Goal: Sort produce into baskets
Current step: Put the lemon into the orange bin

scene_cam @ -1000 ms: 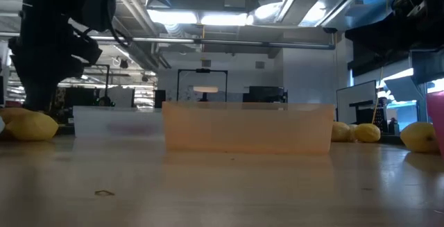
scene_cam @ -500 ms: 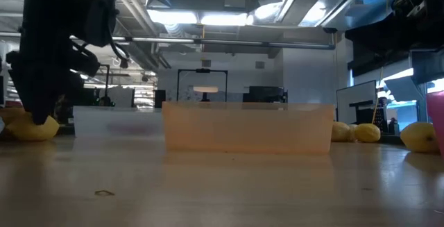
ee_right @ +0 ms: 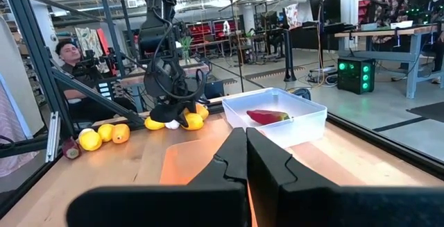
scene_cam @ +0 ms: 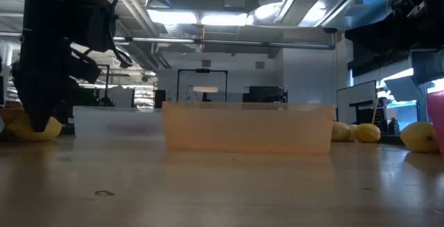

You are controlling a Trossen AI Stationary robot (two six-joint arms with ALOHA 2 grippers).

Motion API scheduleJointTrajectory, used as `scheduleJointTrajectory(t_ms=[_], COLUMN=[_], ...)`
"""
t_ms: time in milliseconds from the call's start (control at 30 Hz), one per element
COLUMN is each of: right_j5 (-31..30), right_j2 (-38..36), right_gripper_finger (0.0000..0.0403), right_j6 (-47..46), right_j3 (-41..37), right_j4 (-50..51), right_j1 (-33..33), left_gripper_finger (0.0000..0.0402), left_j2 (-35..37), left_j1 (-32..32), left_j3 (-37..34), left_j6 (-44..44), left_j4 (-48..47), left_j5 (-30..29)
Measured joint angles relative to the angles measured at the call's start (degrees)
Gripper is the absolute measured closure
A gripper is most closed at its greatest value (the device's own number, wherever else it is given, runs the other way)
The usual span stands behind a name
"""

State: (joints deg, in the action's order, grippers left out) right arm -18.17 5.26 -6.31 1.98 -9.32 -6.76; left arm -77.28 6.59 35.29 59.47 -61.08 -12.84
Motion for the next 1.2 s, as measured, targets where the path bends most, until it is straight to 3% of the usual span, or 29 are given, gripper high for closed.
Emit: scheduleJointTrajectory(t_ms=[267,700,933,1200], right_j5=[0.00,0.02,0.02,0.02], right_j2=[0.02,0.02,0.00,0.02], right_gripper_finger=[0.0398,0.0398,0.0398,0.0398], right_j6=[0.00,0.00,-0.02,-0.02], right_j3=[0.00,-0.02,-0.02,-0.02], right_j4=[0.02,0.00,0.00,-0.02], right_j1=[0.00,0.00,0.00,0.00], left_gripper_finger=[0.0221,0.0224,0.0220,0.0218], left_j2=[-0.05,1.03,1.05,0.96], left_j1=[0.00,0.55,0.96,0.86], left_j3=[0.26,8.21,13.65,15.45], left_j6=[-3.73,-13.72,-23.70,-35.96], left_j4=[-0.19,2.26,13.34,33.64], left_j5=[0.30,0.51,0.02,-2.06])
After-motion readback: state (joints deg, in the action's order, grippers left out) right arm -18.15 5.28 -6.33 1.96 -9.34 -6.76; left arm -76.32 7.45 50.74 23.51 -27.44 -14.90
